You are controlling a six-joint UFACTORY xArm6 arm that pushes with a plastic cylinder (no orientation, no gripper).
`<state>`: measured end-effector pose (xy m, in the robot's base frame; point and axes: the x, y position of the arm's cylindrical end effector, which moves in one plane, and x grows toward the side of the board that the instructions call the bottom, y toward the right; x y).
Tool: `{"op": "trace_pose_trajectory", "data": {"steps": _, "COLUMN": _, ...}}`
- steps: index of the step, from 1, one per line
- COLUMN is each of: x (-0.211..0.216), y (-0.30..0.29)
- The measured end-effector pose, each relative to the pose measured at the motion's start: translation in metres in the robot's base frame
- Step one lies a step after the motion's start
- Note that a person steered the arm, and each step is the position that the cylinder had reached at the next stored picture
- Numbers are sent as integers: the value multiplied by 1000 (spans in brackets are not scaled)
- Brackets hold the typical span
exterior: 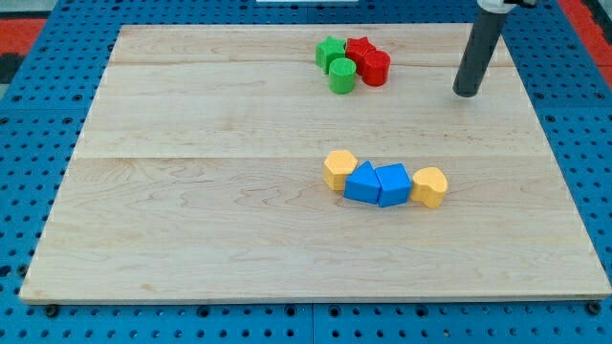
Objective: Move your arm to the bottom right of the board
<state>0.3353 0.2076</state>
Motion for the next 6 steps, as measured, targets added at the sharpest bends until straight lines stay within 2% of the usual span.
{"op": "trace_pose_trajectory", "data": {"steps": 4, "x": 0, "y": 24}}
{"op": "trace_pose_trajectory", "data": {"steps": 5, "x": 41, "y": 50}}
{"op": "trace_pose_trajectory", "data": {"steps": 6, "x": 180, "y": 53}}
